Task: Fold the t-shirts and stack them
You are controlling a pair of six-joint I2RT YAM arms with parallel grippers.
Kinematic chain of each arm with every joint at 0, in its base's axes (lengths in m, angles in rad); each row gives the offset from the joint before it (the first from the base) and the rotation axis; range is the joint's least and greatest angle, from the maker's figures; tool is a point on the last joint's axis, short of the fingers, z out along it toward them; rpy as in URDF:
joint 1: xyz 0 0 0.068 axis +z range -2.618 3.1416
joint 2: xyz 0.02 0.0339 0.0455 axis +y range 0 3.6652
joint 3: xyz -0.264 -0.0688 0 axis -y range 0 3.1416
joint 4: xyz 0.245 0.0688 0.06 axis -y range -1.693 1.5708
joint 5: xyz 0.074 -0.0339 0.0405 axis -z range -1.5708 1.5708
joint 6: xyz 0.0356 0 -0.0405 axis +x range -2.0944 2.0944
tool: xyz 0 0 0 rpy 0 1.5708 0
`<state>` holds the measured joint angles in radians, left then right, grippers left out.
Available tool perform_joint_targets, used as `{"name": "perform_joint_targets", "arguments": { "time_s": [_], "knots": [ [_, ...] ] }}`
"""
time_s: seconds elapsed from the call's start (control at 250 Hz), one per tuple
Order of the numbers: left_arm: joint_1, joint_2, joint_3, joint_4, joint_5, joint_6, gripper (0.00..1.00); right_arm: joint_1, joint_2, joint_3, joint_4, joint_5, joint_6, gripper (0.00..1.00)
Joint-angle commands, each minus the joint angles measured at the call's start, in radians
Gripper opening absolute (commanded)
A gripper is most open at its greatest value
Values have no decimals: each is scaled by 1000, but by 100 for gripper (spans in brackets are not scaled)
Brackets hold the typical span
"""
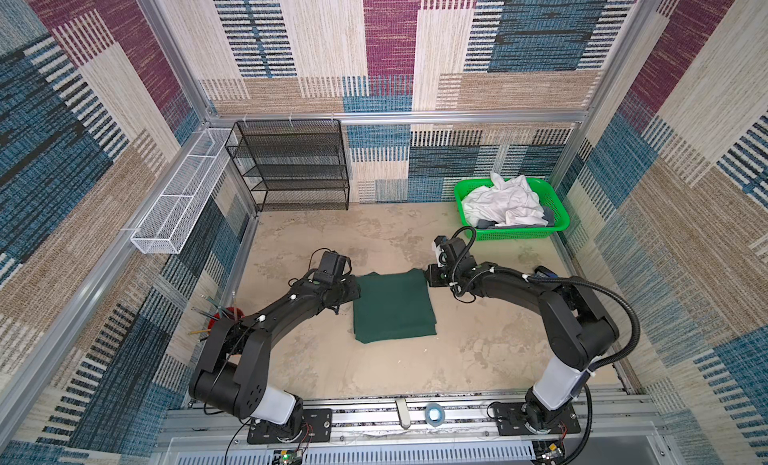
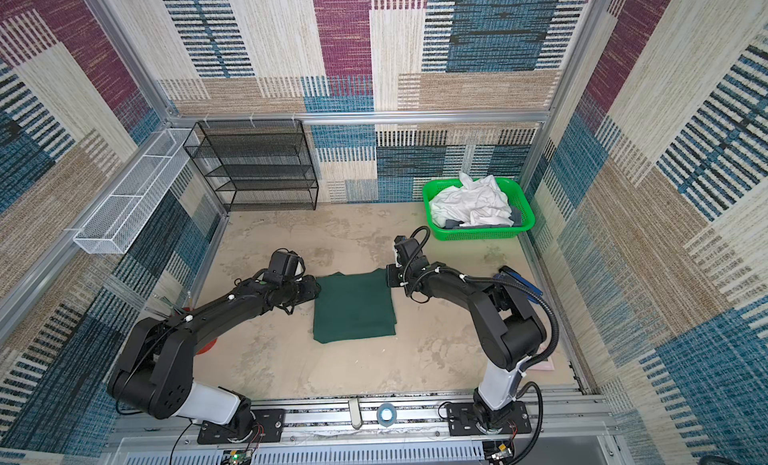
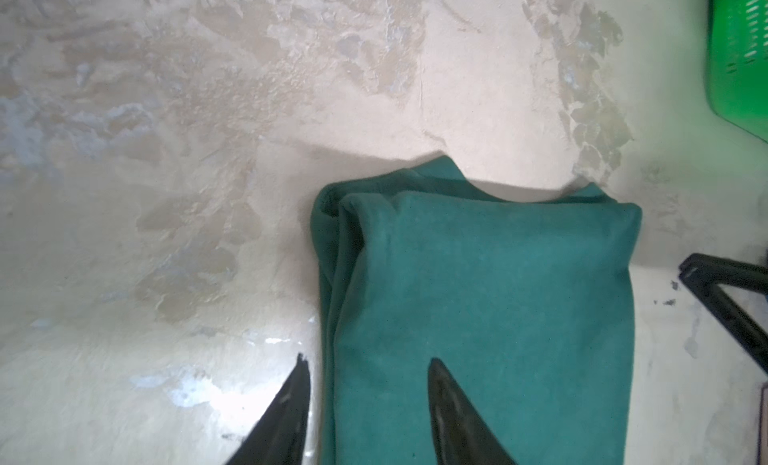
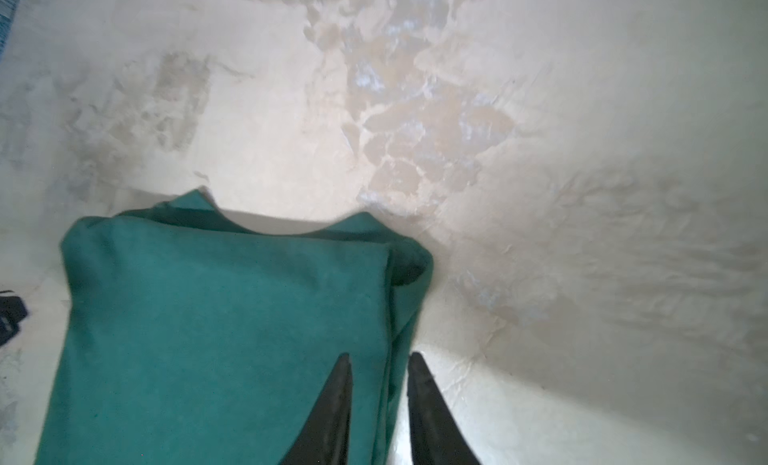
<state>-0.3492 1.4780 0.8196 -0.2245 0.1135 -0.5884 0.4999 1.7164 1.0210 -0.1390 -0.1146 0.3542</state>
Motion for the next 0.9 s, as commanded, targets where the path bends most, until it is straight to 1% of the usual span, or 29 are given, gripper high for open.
{"name": "perform_joint_targets", "arguments": {
  "time_s": [0.0, 0.08, 0.172, 0.236, 0.312, 0.436, 0.608, 0.7, 0.764, 0.828, 0.896],
  "knots": [
    [2, -14, -35, -21, 105, 16, 50, 10, -34, -30, -13, -94, 11, 28],
    [1, -30, -62, -7, 126, 12, 53, 38, -44, -62, -11, -145, 26, 27],
    [0, -54, -89, -4, 121, 17, 57, 78, -45, -92, -7, -145, 47, 28],
    [1, -58, -97, -3, 116, 22, 57, 90, -38, -119, 10, -140, 71, 27],
    [1, -43, -100, 2, 120, 23, 57, 91, -35, -149, 32, -124, 90, 28],
    [2, -8, -100, 11, 126, 24, 57, 91, -20, -161, -5, -57, 98, 27],
    [6, 39, -105, 44, 144, 28, 58, 91, -14, -185, -7, -65, 80, 27],
    [6, 67, -110, 82, 175, 18, 59, 91, -15, -195, 5, -74, 84, 27],
    [6, 89, -118, 124, 202, 2, 57, 91, -10, -195, 9, -80, 86, 27],
    [3, 110, -121, 156, 223, -12, 51, 91, -8, -194, 12, -84, 85, 27],
    [-3, 128, -117, 171, 232, -20, 47, 91, -9, -193, 15, -88, 86, 27]
  ]
}}
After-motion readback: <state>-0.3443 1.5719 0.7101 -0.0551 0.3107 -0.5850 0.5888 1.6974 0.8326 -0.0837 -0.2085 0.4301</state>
